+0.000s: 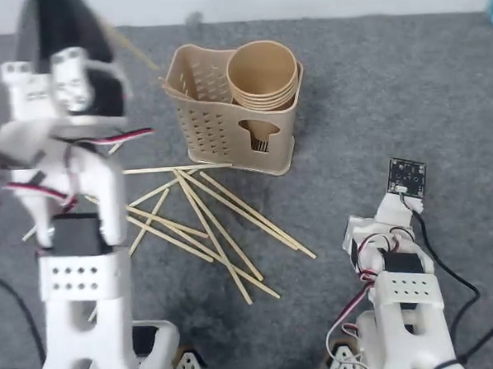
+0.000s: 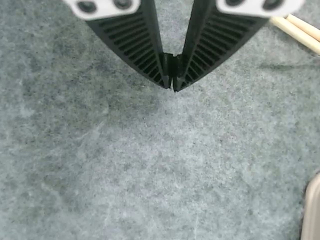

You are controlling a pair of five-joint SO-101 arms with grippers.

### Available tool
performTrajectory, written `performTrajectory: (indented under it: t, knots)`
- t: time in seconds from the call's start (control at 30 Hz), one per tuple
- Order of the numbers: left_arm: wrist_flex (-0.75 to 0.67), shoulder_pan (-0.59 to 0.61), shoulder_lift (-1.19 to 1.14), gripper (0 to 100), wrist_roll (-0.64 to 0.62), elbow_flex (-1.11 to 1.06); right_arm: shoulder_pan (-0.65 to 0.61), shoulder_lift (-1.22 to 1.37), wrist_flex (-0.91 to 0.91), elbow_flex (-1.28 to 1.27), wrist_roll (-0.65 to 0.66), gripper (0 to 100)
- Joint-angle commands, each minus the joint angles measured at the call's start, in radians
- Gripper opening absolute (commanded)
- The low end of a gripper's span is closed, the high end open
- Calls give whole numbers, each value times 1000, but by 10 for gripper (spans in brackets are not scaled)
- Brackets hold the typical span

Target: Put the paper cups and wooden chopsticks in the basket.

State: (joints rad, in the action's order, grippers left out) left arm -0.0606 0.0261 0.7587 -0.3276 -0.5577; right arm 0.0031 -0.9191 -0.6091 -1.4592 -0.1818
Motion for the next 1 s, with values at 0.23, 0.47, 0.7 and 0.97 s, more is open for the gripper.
performTrajectory:
  t: [0.23, 0.47, 0.7, 0.97]
  knots:
    - [-235, -72, -247, 12, 120, 10, 5, -27, 15, 8, -3, 9]
    - [-316, -68, -379, 12, 120, -39, 5, -27, 15, 8, -3, 9]
    - [-634, -114, -414, 12, 120, -317, 5, -27, 18, 8, -3, 9]
    - [-638, -129, -407, 27, 121, -410, 5, -27, 21, 8, -3, 9]
